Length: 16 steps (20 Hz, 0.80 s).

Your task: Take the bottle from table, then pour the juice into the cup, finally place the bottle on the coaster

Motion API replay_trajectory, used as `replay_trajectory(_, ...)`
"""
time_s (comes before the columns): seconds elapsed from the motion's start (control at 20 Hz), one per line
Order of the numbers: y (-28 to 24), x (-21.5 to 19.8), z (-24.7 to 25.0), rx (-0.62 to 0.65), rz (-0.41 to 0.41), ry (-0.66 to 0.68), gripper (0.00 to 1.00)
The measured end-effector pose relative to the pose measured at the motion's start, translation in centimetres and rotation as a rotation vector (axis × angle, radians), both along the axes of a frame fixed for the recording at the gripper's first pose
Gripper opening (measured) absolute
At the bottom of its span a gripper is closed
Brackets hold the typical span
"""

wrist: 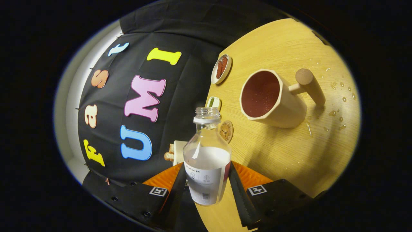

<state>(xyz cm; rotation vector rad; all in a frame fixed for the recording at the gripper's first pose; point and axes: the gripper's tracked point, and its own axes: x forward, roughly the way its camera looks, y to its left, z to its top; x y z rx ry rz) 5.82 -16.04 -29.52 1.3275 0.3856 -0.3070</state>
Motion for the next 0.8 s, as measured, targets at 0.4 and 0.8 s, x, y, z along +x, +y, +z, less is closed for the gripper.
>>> replay_trajectory(0.4, -1.4, 0.6, 0.0, 0.124, -0.083, -0.007, 0.75)
replay_trajectory(0.8, -1.8, 0.7, 0.5, 0.229, -0.140, -0.021, 0.75)
